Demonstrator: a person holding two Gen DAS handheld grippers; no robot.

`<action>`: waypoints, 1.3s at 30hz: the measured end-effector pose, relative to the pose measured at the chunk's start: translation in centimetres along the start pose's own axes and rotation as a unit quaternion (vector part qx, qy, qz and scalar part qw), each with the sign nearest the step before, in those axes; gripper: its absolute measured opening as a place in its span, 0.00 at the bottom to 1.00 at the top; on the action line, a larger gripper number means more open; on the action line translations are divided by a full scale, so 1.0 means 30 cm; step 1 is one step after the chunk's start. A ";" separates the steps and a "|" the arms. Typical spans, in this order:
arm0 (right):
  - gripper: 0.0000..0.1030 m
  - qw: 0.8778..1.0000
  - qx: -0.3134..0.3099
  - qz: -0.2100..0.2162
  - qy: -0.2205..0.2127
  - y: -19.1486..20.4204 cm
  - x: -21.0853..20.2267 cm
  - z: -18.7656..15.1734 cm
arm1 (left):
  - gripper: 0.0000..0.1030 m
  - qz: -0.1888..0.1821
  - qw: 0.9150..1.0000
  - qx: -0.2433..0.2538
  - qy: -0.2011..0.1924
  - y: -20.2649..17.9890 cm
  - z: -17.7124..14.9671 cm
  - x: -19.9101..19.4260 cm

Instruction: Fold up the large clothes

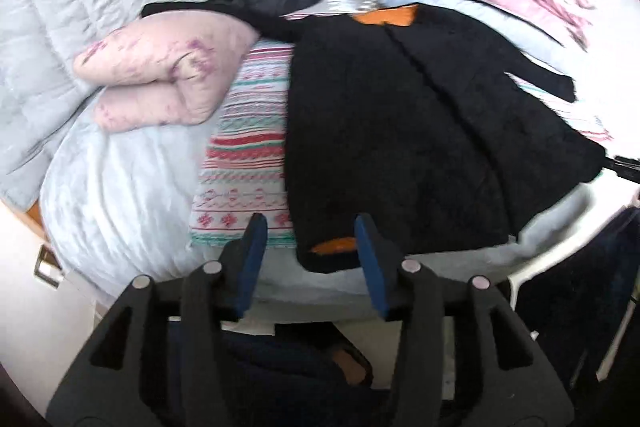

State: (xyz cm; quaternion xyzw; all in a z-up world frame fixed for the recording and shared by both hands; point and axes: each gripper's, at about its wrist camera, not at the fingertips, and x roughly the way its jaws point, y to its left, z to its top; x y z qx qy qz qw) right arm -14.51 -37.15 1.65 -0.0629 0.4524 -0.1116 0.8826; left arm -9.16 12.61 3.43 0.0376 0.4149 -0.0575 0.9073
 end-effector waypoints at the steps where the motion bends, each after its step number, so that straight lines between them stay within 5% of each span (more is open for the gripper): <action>1: 0.53 1.000 -0.010 -0.001 -0.009 0.024 -0.019 0.009 | 0.46 -0.021 1.000 0.002 0.004 -0.012 0.002 -0.008; 7: 0.67 0.988 -0.053 0.132 -0.065 0.187 -0.091 0.126 | 0.53 -0.061 0.998 -0.004 0.004 -0.074 0.153 0.083; 14: 0.68 0.957 -0.140 0.254 0.010 0.643 0.122 0.291 | 0.57 -0.091 0.995 -0.043 0.009 -0.171 0.482 0.279; 18: 0.68 0.958 -0.110 0.263 0.041 0.797 0.275 0.469 | 0.63 -0.058 0.996 -0.062 -0.011 -0.157 0.613 0.454; 22: 0.68 0.957 -0.096 0.260 0.091 0.913 0.422 0.637 | 0.63 -0.026 0.995 -0.090 0.034 -0.071 0.602 0.652; 24: 0.59 0.963 -0.119 0.215 0.115 0.988 0.490 0.659 | 0.63 -0.022 0.994 -0.097 0.052 -0.036 0.609 0.691; 25: 0.45 0.965 -0.125 0.198 0.122 1.014 0.503 0.653 | 0.63 -0.025 0.993 -0.103 0.049 -0.013 0.616 0.693; 26: 0.44 0.963 -0.128 0.195 0.132 1.038 0.537 0.654 | 0.63 -0.026 0.992 -0.110 0.046 0.005 0.623 0.694; 31: 0.08 0.970 -0.123 0.180 0.108 1.073 0.534 0.717 | 0.63 -0.059 0.988 -0.133 0.059 0.051 0.639 0.716; 39: 0.07 0.971 -0.027 0.234 0.044 0.969 0.411 0.890 | 0.63 -0.080 0.986 -0.137 0.053 0.034 0.666 0.716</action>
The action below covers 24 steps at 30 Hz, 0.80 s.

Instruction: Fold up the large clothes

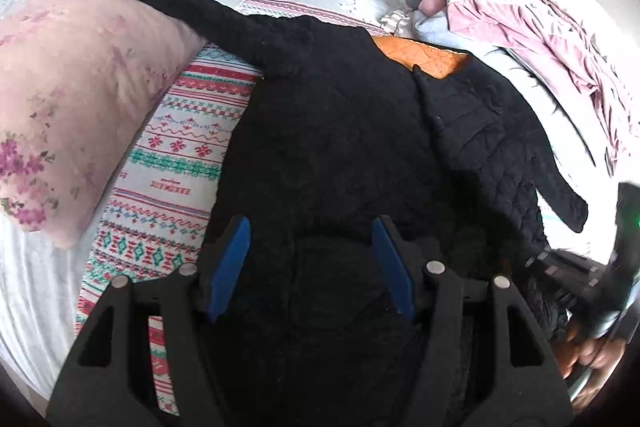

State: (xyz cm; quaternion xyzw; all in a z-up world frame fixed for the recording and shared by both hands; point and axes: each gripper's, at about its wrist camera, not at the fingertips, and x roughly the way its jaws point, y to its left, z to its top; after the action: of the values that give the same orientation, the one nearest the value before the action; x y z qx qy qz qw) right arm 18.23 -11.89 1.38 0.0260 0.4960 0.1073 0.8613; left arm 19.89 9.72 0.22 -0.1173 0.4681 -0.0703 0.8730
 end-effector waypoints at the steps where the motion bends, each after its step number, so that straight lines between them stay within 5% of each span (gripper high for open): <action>1: 0.07 1.000 0.013 0.013 -0.007 -0.004 -0.022 0.013 | 0.63 -0.001 1.000 0.000 0.003 -0.007 -0.003 0.006; 3: 0.07 1.000 0.021 0.023 -0.001 -0.005 -0.006 0.021 | 0.63 0.002 1.000 0.006 0.009 -0.025 -0.013 0.023; 8: 0.10 0.992 -0.053 -0.023 0.114 -0.002 0.237 -0.129 | 0.63 0.004 0.998 0.033 0.048 -0.077 -0.045 0.084; 10: 0.12 0.993 -0.084 -0.025 0.082 0.018 0.198 -0.138 | 0.63 -0.002 0.997 0.042 0.060 -0.088 -0.052 0.091; 14: 0.25 0.998 -0.019 0.019 0.058 -0.048 0.082 -0.132 | 0.63 -0.001 0.997 0.055 0.056 -0.097 -0.059 0.077; 17: 0.35 0.997 -0.043 0.044 0.052 -0.010 0.003 -0.233 | 0.63 -0.002 0.997 0.055 0.057 -0.094 -0.056 0.078; 24: 0.36 0.991 -0.090 0.073 0.066 0.091 -0.082 -0.498 | 0.63 -0.018 0.995 0.055 0.077 -0.116 -0.061 0.110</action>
State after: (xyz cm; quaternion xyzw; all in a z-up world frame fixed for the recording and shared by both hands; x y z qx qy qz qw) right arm 3.77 -10.67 -3.68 -0.0225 0.5366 0.2160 0.8154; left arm 20.13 5.35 -2.45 -0.0721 0.5270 -0.1203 0.8382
